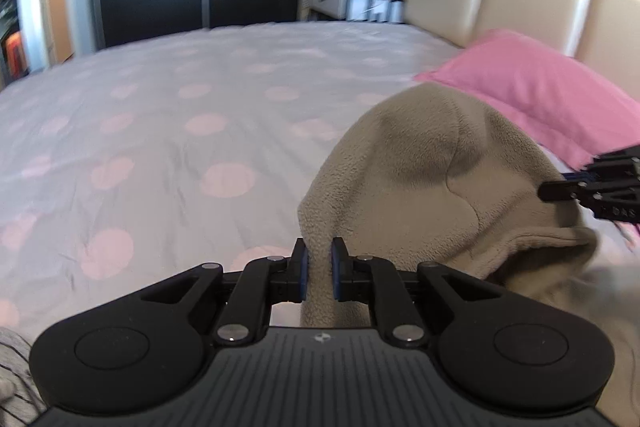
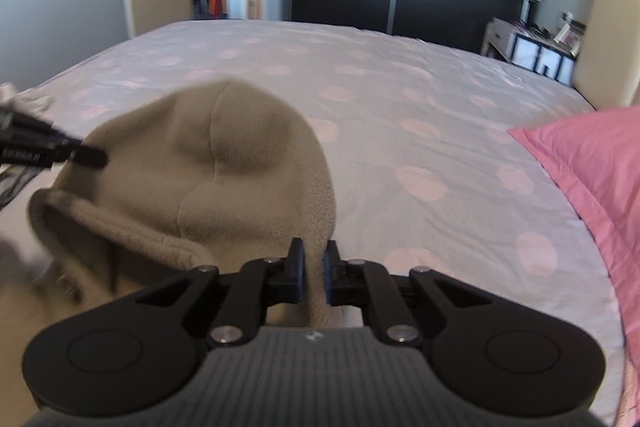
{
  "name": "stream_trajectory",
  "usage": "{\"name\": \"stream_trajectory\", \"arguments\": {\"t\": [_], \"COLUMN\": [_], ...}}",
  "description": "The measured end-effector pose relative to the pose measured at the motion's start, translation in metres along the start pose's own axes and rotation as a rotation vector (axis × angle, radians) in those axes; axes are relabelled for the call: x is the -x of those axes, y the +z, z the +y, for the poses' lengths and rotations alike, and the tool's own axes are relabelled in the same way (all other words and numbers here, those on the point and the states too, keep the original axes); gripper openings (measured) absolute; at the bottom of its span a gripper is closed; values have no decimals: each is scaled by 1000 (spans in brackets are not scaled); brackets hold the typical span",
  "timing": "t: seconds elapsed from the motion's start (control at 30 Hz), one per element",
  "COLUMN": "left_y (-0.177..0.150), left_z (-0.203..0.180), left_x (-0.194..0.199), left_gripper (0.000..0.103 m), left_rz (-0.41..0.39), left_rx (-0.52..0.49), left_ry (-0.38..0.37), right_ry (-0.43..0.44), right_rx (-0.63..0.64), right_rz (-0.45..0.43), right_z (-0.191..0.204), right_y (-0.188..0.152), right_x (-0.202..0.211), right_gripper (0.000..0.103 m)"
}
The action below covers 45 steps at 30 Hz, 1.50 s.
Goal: Fold clothes
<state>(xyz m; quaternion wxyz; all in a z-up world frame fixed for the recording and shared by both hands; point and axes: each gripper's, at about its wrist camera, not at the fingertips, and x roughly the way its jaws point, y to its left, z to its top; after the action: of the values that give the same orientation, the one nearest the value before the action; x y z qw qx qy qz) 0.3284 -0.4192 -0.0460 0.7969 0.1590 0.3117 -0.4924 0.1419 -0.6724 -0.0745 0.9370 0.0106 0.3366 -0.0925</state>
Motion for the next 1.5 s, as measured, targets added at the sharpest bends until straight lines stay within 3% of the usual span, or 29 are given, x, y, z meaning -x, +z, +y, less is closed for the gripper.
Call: {"name": "stream_trajectory", "arguments": {"t": [0.17, 0.37, 0.5, 0.63, 0.9, 0.97, 1.1, 1.27, 1.37, 1.5], "left_y": [-21, -55, -86, -121, -148, -147, -144, -137, -125, -99], "left_z": [-22, -37, -55, -75, -92, -94, -87, -68, -51, -30], "left_x": [40, 70, 83, 85, 69, 75, 97, 125, 133, 116], "left_gripper": [9, 7, 5, 5, 8, 10, 24, 30, 32, 32], "left_rz": [2, 11, 34, 71, 141, 139, 129, 100, 51, 10], "left_rx": [-103, -141, -250, -347, -356, -341, -258, -128, 3, 202], "left_ry": [-44, -77, -90, -90, -19, -13, -42, -109, -125, -87], "right_ry": [30, 54, 68, 64, 16, 4, 19, 24, 42, 55], "right_rx": [74, 126, 156, 173, 102, 59, -51, -138, -249, -451], "right_rz": [-5, 13, 42, 77, 145, 148, 125, 58, 2, -40], "right_z": [11, 31, 43, 53, 67, 67, 61, 45, 35, 13], "right_y": [-28, -68, -96, -123, -159, -162, -167, -163, -149, -129], "right_x": [47, 88, 107, 112, 99, 99, 118, 147, 152, 142], "right_gripper": [9, 9, 9, 9, 11, 15, 20, 28, 29, 30]}}
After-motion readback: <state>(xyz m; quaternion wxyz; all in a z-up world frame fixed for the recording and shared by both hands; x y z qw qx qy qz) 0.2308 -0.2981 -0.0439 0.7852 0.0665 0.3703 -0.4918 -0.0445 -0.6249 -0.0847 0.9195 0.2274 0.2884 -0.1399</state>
